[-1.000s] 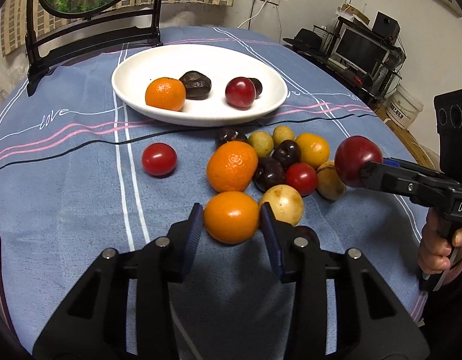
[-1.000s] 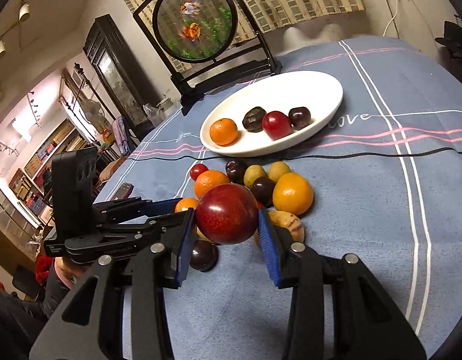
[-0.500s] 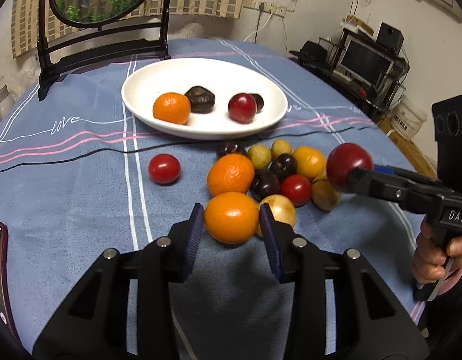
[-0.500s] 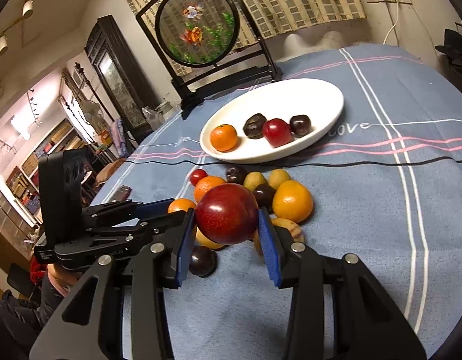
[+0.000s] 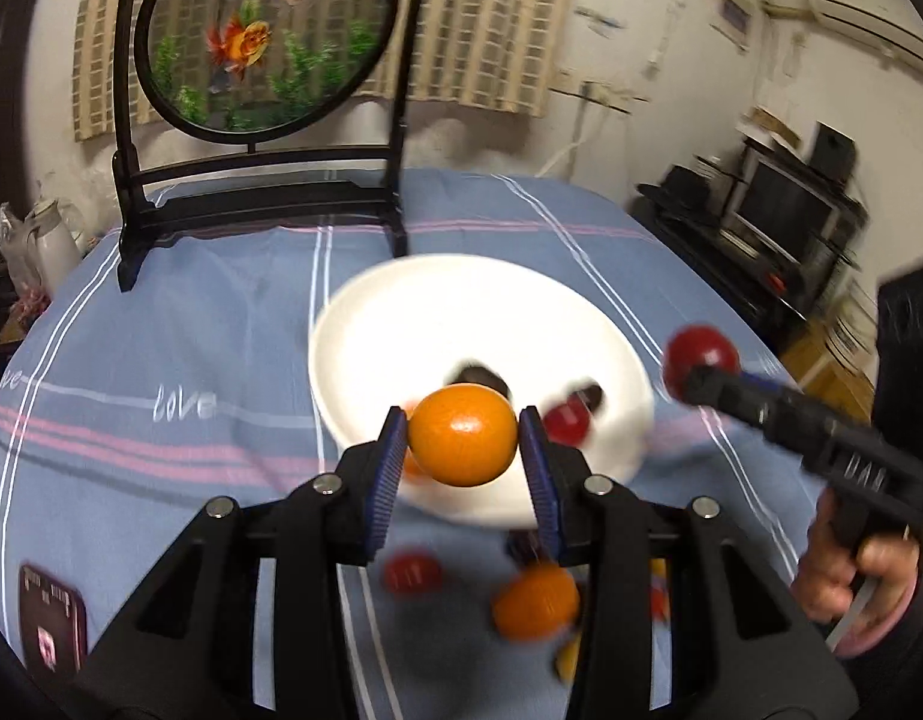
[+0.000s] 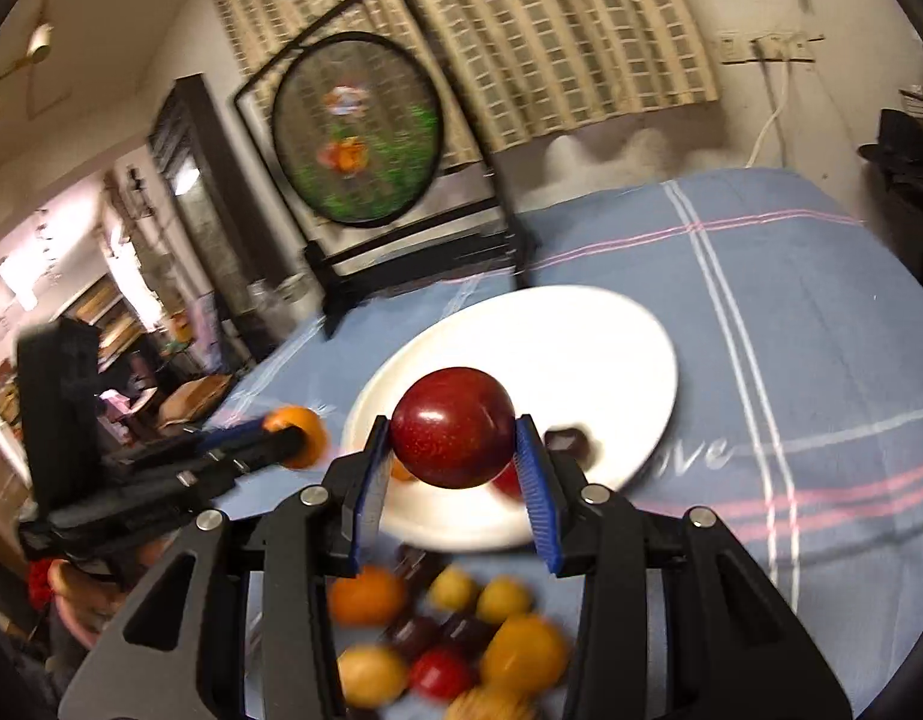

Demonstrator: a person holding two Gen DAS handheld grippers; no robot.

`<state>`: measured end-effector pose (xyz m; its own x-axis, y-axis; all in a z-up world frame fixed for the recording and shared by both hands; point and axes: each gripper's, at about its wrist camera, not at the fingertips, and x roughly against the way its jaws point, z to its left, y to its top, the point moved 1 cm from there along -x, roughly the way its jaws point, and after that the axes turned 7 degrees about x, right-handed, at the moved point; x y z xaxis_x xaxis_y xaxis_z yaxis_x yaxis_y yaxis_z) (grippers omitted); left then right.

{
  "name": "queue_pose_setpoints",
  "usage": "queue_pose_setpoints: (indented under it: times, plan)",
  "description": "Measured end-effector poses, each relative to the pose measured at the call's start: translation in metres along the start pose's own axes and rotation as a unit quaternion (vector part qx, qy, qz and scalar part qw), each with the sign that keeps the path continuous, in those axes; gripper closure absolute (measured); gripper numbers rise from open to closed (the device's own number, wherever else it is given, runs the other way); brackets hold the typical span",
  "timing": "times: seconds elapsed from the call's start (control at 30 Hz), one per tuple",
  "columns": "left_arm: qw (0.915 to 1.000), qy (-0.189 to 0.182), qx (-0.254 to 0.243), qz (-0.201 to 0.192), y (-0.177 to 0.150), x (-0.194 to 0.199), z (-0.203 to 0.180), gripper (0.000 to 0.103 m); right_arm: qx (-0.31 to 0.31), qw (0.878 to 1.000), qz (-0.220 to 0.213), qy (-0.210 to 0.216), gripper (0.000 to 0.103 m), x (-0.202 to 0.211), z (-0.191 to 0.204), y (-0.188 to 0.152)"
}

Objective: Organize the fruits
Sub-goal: 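Grasp an orange with the left tool while the right tool grasps a red apple, place both on plate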

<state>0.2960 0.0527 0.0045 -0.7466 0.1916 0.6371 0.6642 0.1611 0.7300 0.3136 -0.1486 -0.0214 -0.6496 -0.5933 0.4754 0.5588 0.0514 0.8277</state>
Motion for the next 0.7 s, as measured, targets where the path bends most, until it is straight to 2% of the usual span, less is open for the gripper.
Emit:
queue_pose_setpoints:
  times: [0.17,0.33,0.47,0.5,0.53,0.57,0.7]
  plan:
    - [0.9983,0.038,0.037,0.023,0.030,-0.054,0.019,0.064,-0.006,0.999,0.034,-0.030,0.061,-0.042,-0.022,0.008]
    - [0.9953,0.060,0.048,0.059,0.030,-0.090,0.032,0.064,-0.010,0.997,0.072,-0.029,0.061,-0.073,-0.033,0.009]
    - [0.9941,0.066,0.049,0.071,0.030,-0.101,0.036,0.063,-0.004,0.995,0.091,-0.032,0.058,-0.086,-0.033,0.009]
    - [0.9942,0.066,0.050,0.068,0.030,-0.099,0.036,0.060,-0.003,0.995,0.093,-0.032,0.058,-0.087,-0.033,0.008]
    - [0.9943,0.068,0.052,0.064,0.031,-0.096,0.038,0.048,-0.001,0.995,0.094,-0.033,0.055,-0.085,-0.032,0.008]
    - [0.9944,0.070,0.053,0.059,0.032,-0.092,0.037,0.044,0.002,0.995,0.096,-0.034,0.054,-0.083,-0.030,0.010]
    - [0.9952,0.074,0.055,0.034,0.032,-0.058,0.034,0.036,0.014,0.996,0.080,-0.022,0.054,-0.056,-0.021,0.012]
